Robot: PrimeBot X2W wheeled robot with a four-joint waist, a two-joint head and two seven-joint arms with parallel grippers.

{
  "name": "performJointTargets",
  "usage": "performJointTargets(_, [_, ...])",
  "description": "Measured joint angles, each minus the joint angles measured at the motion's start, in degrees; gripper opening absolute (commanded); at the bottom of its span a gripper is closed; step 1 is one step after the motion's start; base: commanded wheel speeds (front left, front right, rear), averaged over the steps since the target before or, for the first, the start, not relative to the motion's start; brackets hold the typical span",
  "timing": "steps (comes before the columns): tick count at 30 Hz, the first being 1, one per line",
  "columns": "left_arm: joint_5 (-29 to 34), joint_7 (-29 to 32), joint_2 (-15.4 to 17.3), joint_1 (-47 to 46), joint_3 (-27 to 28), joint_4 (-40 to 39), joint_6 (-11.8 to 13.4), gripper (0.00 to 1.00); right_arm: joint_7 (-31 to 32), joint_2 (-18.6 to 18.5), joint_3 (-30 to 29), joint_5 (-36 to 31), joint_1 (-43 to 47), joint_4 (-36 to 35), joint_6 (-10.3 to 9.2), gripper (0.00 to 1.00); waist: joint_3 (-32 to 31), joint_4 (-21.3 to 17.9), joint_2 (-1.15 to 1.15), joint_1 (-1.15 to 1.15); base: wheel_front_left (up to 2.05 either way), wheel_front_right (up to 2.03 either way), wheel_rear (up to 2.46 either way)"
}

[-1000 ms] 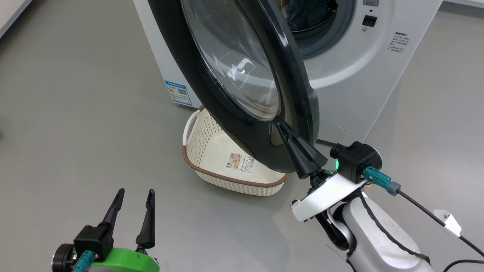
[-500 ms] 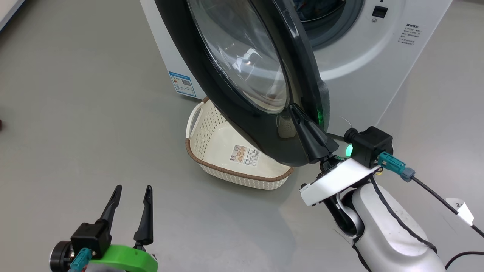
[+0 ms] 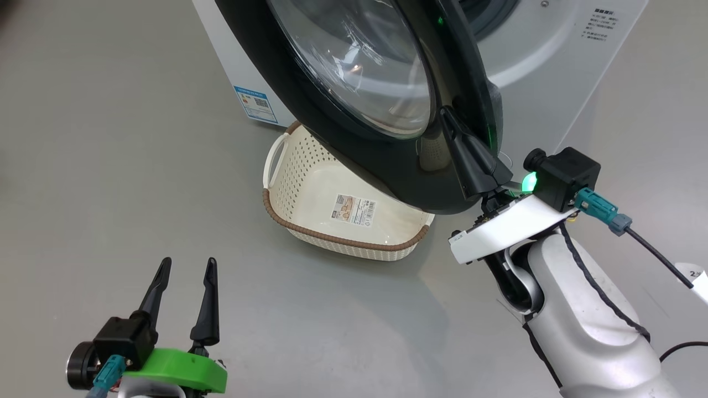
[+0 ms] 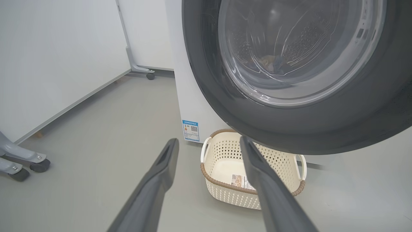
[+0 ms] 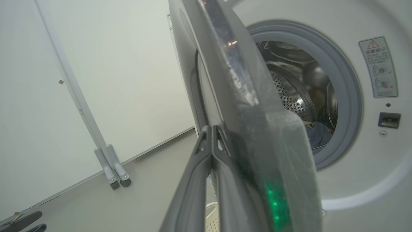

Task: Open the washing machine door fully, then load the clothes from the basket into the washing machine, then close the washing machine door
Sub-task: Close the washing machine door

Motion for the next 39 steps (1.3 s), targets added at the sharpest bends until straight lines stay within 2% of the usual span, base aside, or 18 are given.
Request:
performJointTargets(9, [0.0, 0.0, -0.1, -0.7, -0.1, -1.4, 0.0, 1.0, 0.0, 0.0, -3.2, -1.7, -2.7, -0.1, 0.44, 0.0, 2.9, -0.8, 0.0, 0.0, 0.0, 0.0, 0.0])
performJointTargets(17, [-1.2, 0.0, -0.2, -3.9, -2.8, -5.4, 0.0, 1.0, 0.0, -0.6, -5.2, -4.7, -7.9, -0.5, 0.44, 0.0, 7.3, -0.9, 0.0, 0.0, 0.0, 0.0, 0.0])
performJointTargets(29, [-2.6, 0.0, -0.4, -6.2, -3.5, -7.5, 0.0, 1.0, 0.0, -4.5, -5.7, -8.1, -20.2, -1.9, 0.45, 0.0, 15.0, -0.4, 0.0, 0.01, 0.0, 0.0, 0.0])
performJointTargets(39, [-4.5, 0.0, -0.5, -8.2, -7.2, -8.7, 0.0, 1.0, 0.0, -9.2, -7.4, -9.2, -27.2, 1.8, 0.47, 0.0, 19.6, 1.3, 0.0, 0.01, 0.0, 0.0, 0.0])
